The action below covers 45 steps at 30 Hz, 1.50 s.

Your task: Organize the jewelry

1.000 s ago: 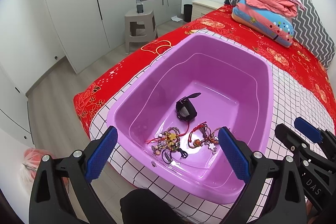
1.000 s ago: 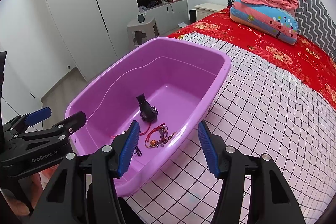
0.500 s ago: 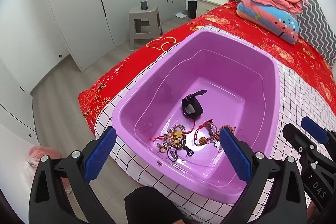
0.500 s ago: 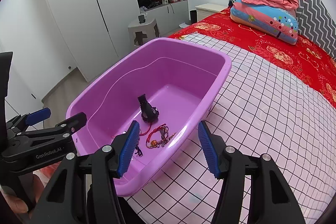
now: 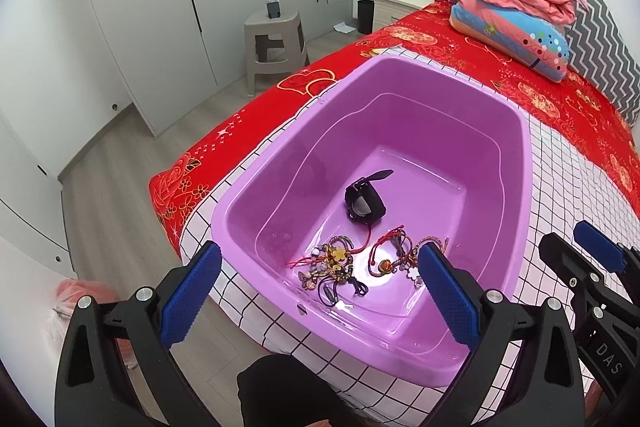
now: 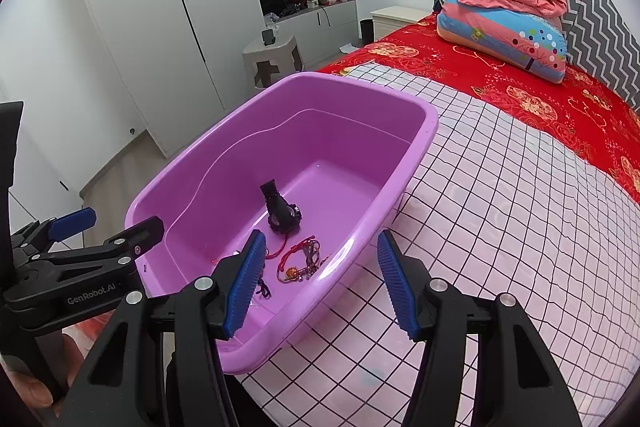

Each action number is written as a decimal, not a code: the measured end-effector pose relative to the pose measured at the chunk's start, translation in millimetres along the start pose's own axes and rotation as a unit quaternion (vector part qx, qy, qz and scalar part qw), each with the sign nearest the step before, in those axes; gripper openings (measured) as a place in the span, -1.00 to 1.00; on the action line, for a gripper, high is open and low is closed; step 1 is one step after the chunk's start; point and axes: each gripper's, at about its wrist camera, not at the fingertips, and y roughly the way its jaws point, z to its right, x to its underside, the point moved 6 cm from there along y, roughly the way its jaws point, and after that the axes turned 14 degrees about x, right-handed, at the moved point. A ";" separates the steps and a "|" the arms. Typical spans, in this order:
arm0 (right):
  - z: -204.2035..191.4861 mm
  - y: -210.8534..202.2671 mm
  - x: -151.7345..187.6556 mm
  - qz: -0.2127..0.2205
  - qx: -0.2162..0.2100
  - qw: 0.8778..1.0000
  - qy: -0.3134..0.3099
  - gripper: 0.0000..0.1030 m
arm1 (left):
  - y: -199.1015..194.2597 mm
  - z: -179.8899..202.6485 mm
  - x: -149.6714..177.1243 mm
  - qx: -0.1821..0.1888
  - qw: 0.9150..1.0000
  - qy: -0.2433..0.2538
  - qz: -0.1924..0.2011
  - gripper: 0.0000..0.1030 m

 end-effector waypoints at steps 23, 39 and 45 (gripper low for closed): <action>-0.6 0.6 0.7 0.000 0.000 1.000 -0.001 0.08 | -3.7 1.2 0.2 0.001 1.000 -0.001 0.001 0.88; -2.3 0.8 -0.5 0.002 0.001 1.000 -0.002 0.08 | -4.9 2.0 0.7 0.001 1.000 0.008 0.009 0.88; -2.4 0.7 -0.3 0.002 0.001 1.000 -0.002 0.08 | -9.0 0.4 -1.0 -0.002 1.000 0.005 0.017 0.88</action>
